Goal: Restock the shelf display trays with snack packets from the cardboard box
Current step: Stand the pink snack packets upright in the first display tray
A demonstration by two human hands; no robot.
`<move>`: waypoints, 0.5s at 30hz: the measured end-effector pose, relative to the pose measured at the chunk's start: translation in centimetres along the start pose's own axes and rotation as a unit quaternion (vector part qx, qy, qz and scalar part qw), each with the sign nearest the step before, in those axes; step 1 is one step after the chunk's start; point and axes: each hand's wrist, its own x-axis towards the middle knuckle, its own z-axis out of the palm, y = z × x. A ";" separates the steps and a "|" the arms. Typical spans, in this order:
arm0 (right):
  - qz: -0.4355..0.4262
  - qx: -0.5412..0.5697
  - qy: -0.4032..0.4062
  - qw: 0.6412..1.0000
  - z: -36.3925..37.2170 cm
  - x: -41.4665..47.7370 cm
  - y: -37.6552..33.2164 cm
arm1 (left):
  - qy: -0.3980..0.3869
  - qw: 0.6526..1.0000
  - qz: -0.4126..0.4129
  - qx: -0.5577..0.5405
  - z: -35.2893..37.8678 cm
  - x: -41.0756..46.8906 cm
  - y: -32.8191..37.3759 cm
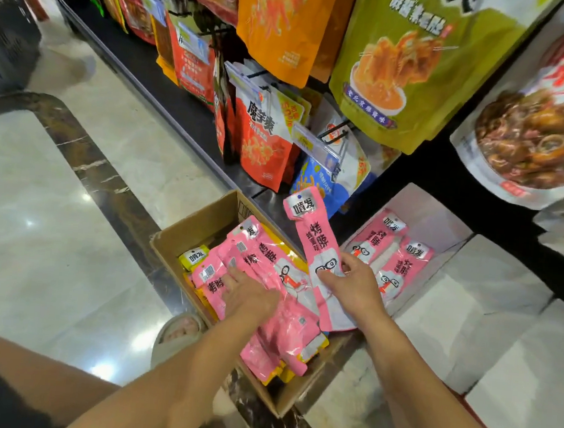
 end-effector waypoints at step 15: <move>0.072 0.231 0.116 0.963 -5.5 -2.4 2.5 | 0.046 0.951 0.229 -0.205 -2.8 -3.2 2.5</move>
